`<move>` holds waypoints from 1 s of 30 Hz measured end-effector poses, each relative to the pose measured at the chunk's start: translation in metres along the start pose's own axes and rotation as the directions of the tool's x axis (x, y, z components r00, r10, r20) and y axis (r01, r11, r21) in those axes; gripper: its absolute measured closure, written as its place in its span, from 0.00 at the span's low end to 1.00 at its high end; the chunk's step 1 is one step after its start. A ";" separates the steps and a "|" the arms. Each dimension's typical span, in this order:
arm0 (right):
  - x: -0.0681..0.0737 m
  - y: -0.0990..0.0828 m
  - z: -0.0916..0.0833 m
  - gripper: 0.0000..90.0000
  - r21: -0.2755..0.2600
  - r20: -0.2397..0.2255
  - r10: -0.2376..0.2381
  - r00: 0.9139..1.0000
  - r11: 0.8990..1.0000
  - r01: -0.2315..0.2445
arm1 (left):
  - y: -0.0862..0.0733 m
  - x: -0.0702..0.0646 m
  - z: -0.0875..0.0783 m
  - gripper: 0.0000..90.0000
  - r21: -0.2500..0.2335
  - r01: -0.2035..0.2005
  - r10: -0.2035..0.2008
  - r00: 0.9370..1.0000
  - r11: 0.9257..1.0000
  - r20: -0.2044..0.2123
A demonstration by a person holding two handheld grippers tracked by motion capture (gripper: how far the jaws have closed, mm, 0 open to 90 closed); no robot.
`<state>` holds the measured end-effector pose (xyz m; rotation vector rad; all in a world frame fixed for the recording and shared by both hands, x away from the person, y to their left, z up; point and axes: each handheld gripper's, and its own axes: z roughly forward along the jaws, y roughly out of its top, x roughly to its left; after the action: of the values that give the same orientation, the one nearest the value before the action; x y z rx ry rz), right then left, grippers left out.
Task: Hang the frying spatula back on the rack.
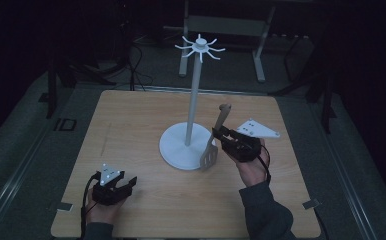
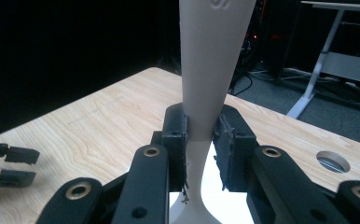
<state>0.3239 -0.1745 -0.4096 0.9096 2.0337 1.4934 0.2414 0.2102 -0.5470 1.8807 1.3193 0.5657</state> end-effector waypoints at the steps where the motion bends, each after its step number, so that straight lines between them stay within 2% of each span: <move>1: 0.000 0.000 0.000 0.83 -0.003 -0.002 0.005 1.000 1.000 -0.005 | 0.000 0.000 0.000 0.52 0.000 0.000 0.000 1.000 1.000 0.000; 30: -0.006 0.029 0.000 0.83 -0.055 0.008 0.011 1.000 0.998 -0.010 | 0.000 0.000 0.001 0.52 0.004 -0.001 0.001 1.000 1.000 0.000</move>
<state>0.3348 -0.1730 -0.3822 0.9049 1.9746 1.5405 0.2420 0.2095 -0.5473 1.8849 1.3202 0.5637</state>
